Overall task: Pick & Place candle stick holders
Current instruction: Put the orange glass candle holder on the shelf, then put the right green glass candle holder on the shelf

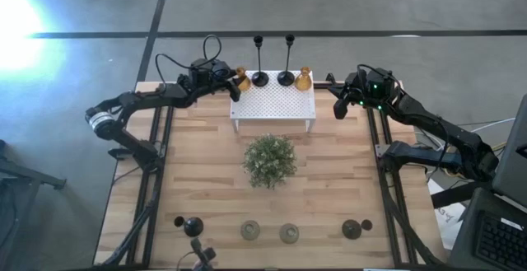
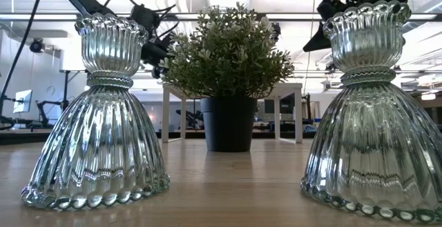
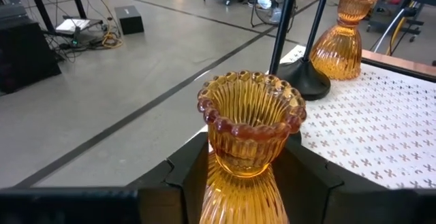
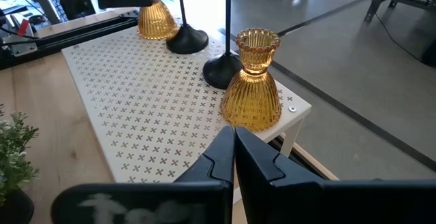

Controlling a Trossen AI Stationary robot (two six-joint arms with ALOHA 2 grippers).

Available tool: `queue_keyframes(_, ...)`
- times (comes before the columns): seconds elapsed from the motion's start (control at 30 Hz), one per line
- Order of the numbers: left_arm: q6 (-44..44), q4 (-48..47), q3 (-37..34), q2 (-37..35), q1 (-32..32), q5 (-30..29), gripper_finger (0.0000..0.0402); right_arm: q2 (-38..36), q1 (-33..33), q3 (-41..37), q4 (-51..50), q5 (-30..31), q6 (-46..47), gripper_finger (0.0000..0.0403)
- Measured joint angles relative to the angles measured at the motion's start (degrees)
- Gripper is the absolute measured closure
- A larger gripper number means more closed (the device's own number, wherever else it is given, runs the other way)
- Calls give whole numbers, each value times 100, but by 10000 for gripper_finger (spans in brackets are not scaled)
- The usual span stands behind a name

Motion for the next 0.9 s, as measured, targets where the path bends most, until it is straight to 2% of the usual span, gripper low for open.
queue_keyframes(0.23,-7,-324,57,-58,22,24,185,0,-2,0,0,0,0,394)
queue_keyframes(0.57,146,-261,123,-64,22,21,85,0,-2,0,0,0,2,394)
queue_keyframes(0.7,146,-271,136,-129,22,19,69,0,0,0,0,0,2,394)
queue_keyframes(0.9,174,-411,136,-481,22,19,67,0,-2,0,0,0,0,394)
